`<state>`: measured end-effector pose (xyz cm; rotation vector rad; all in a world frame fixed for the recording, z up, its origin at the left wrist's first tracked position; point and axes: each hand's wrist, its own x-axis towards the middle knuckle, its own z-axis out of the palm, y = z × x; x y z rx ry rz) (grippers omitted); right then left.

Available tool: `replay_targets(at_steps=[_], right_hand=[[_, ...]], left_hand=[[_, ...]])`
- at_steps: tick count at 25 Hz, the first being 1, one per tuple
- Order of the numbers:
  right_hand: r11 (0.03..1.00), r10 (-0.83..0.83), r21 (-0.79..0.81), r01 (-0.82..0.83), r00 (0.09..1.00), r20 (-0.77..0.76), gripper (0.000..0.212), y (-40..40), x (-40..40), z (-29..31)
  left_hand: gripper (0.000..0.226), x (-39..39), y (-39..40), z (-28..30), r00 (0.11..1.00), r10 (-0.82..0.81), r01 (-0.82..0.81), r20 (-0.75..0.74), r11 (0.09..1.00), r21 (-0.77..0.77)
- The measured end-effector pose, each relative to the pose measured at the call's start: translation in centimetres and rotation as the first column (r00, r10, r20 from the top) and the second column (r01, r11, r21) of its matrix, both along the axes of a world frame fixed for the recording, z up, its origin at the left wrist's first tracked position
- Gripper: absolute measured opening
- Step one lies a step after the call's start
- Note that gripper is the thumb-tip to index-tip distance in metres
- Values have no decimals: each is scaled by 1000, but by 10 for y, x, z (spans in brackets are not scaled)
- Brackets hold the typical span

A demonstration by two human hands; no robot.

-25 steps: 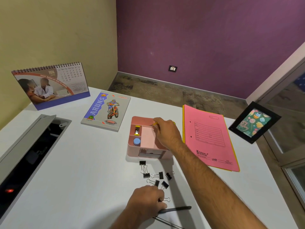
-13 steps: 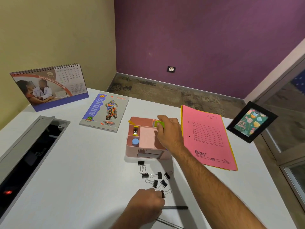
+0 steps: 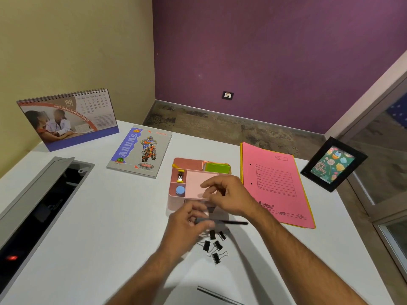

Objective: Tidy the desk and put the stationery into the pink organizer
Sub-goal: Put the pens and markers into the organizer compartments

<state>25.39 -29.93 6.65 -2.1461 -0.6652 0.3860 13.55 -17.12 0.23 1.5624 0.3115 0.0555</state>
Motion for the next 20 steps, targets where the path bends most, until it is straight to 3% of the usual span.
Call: replay_targets(at_steps=[3, 5, 9, 12, 14, 16, 17, 18, 20], right_hand=[[976, 143, -122, -178, 958, -250, 42, -9, 2, 3], [957, 182, -180, -228, 953, -241, 40, -10, 1, 3], [972, 154, -138, -189, 962, -227, 36, -7, -4, -1], [999, 22, -29, -29, 979, -202, 40, -5, -3, 3], [992, -84, 78, 99, 980, -182, 54, -1, 3, 10], [962, -171, 178, 206, 966, -194, 74, 3, 11, 17], [942, -217, 215, 258, 956, -195, 79, 6, 15, 20], [925, -266, 232, 301, 949, -170, 79, 9, 19, 22], [904, -358, 240, 353, 933, -24, 62, 18, 25, 22]], left_hand=[[48, 18, 12, 14, 994, 96, -92, 55, 993, -74], [52, 23, 17, 20, 989, 136, -127, 66, 983, -131], [55, 25, 18, 22, 979, 185, -170, 82, 972, -165], [48, 22, 14, 16, 959, 277, -263, 63, 950, -166], [35, 14, 12, 6, 981, 192, -191, 40, 981, -17], [42, 2, 10, -8, 997, -82, 79, 9, 983, 166], [48, -3, 9, -14, 969, -246, 239, -16, 922, 305], [54, -7, 7, -20, 916, -399, 371, -50, 791, 486], [61, -15, 1, -31, 769, -622, 502, -151, 440, 745]])
